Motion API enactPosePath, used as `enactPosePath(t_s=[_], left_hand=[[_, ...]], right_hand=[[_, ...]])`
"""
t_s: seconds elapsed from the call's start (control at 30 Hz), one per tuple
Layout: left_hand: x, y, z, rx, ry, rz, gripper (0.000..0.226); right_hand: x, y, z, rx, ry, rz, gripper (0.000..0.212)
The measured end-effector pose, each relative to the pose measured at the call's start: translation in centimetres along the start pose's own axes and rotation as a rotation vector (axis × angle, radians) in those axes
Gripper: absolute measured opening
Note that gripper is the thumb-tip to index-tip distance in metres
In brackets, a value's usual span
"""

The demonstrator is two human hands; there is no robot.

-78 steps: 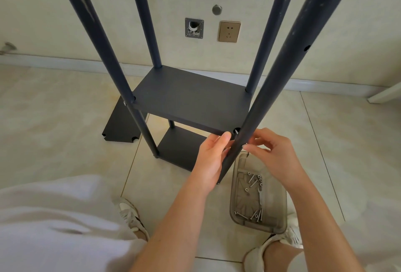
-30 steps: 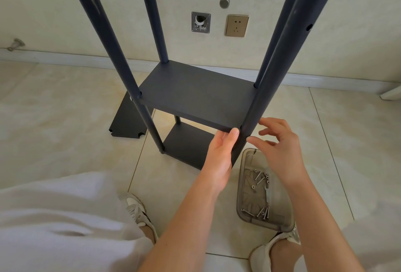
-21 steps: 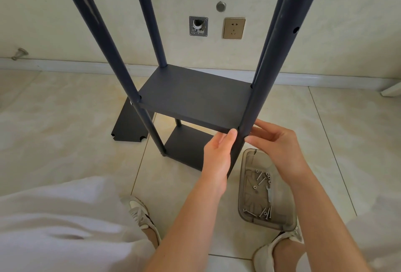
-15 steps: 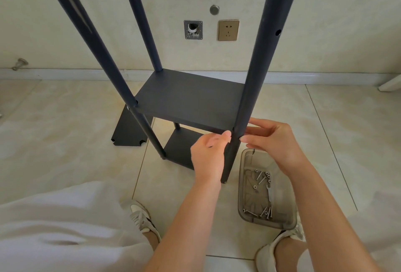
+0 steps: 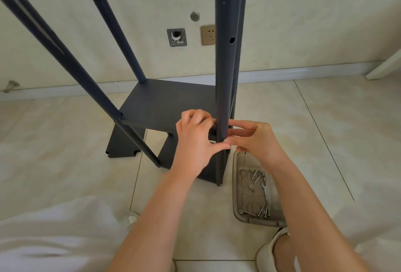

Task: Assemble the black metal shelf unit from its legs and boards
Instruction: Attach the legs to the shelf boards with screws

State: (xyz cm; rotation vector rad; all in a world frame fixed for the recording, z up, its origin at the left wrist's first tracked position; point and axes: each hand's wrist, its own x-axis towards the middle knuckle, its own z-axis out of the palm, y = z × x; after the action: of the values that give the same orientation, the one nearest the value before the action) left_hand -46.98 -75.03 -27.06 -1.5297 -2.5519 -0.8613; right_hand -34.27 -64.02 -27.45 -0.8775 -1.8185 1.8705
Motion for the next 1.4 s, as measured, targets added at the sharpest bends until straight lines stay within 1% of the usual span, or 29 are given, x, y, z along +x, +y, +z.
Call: enactPosePath(t_s=[0.13, 0.27, 0.4, 0.47, 0.53, 0.57, 0.63, 0.77, 0.87, 1.0, 1.1, 1.2, 1.33, 1.4], left_hand=[[0.8, -0.4, -0.4, 0.046, -0.016, 0.122, 0.052], [1.3, -0.9, -0.7, 0.077, -0.020, 0.190, 0.050], [1.0, -1.0, -0.2, 0.007, -0.008, 0.162, 0.044], [0.7, -1.1, 0.1, -0.035, 0.016, 0.138, 0.043], [0.4, -1.1, 0.3, -0.043, 0.043, 0.115, 0.043], [0.2, -1.1, 0.4, -0.043, 0.058, 0.105, 0.042], [0.0, -1.1, 0.6, -0.046, 0.080, 0.089, 0.038], [-0.2, -1.0, 1.0, -0.062, 0.102, 0.065, 0.035], [-0.2, -0.9, 1.0, -0.047, 0.113, 0.056, 0.036], [-0.6, -0.8, 1.3, -0.063, 0.147, -0.014, 0.037], [-1.3, -1.1, 1.8, -0.093, 0.144, -0.003, 0.040], [-1.8, -1.5, 2.1, -0.044, 0.119, 0.053, 0.040], [-1.7, -1.6, 2.2, 0.002, 0.130, 0.084, 0.043], [-1.7, -1.7, 2.3, 0.006, 0.136, 0.085, 0.046]], right_hand=[[0.0, -0.1, 0.2, -0.010, 0.020, 0.007, 0.039], [0.2, -0.1, 0.2, 0.035, 0.018, 0.053, 0.038], [0.2, -0.3, -0.1, 0.084, 0.005, 0.101, 0.033], [0.2, -0.3, -0.1, 0.100, 0.024, 0.123, 0.025], [0.5, -0.2, 0.4, 0.100, 0.111, 0.160, 0.013], [0.6, -0.2, 0.8, 0.085, 0.169, 0.185, 0.011], [1.0, -0.3, 1.5, 0.030, 0.238, 0.205, 0.020], [1.5, -0.8, 2.2, -0.138, 0.178, 0.163, 0.038], [2.0, -1.0, 2.5, -0.225, 0.146, 0.181, 0.038], [2.2, -1.3, 2.7, -0.255, 0.137, 0.194, 0.035], [2.0, -1.1, 2.8, -0.230, 0.156, 0.189, 0.035], [1.9, -0.9, 2.6, -0.174, 0.168, 0.193, 0.033], [1.3, 0.7, 1.3, 0.071, 0.184, 0.208, 0.023], [1.0, 3.2, -0.1, 0.184, 0.300, 0.258, 0.018]])
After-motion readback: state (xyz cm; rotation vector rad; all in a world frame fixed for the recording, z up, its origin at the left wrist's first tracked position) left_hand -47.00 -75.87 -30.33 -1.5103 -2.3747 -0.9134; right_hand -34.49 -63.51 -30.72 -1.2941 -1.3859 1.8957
